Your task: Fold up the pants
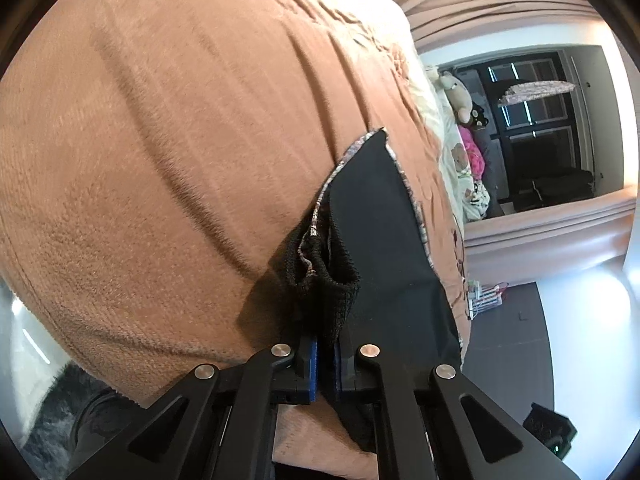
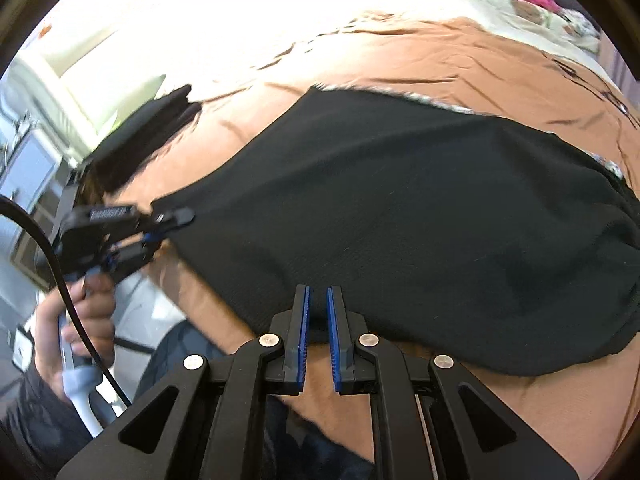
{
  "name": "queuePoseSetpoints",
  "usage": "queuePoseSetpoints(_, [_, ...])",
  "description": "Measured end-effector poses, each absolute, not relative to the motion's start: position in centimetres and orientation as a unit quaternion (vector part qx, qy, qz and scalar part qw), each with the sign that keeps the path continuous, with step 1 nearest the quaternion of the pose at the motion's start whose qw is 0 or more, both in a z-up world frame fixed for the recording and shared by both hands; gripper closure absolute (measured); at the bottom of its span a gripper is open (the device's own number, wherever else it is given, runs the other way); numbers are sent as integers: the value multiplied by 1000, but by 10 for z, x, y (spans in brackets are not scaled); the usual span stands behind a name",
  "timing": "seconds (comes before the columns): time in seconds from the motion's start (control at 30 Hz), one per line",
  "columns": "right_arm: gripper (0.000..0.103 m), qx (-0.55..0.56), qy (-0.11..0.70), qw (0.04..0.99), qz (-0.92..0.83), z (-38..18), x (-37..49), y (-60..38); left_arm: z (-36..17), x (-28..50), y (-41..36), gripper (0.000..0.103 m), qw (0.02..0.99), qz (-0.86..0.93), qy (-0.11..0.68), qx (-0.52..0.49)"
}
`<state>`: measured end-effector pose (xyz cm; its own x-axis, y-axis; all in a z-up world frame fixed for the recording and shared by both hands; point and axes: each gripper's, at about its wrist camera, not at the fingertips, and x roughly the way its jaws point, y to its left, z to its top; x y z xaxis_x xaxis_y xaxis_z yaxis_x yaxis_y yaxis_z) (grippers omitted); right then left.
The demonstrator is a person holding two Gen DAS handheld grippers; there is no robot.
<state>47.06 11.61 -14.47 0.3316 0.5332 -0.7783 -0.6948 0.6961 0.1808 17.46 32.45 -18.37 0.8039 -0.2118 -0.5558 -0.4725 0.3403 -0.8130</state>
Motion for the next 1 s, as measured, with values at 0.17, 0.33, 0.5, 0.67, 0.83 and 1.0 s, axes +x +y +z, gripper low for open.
queuePoseSetpoints(0.17, [97, -77, 438, 832, 332, -149, 496, 106, -172, 176, 324, 98, 767, 78, 292, -566])
queuePoseSetpoints(0.33, [97, -65, 448, 841, 296, -166, 514, 103, -161, 183, 323, 98, 774, 72, 284, -561])
queuePoseSetpoints(0.5, [97, -57, 482, 825, 290, -190, 508, 102, -151, 187, 322, 98, 780, 64, 279, -556])
queuePoseSetpoints(0.67, [97, -43, 507, 807, 300, -190, 497, 95, -148, 191, 320, 98, 782, 60, 275, -555])
queuePoseSetpoints(0.83, [97, -41, 510, 798, 318, -178, 493, 94, -148, 195, 320, 98, 784, 61, 276, -552])
queuePoseSetpoints(1.0, [97, -27, 501, 801, 328, -161, 503, 98, -153, 192, 321, 98, 780, 64, 278, -556])
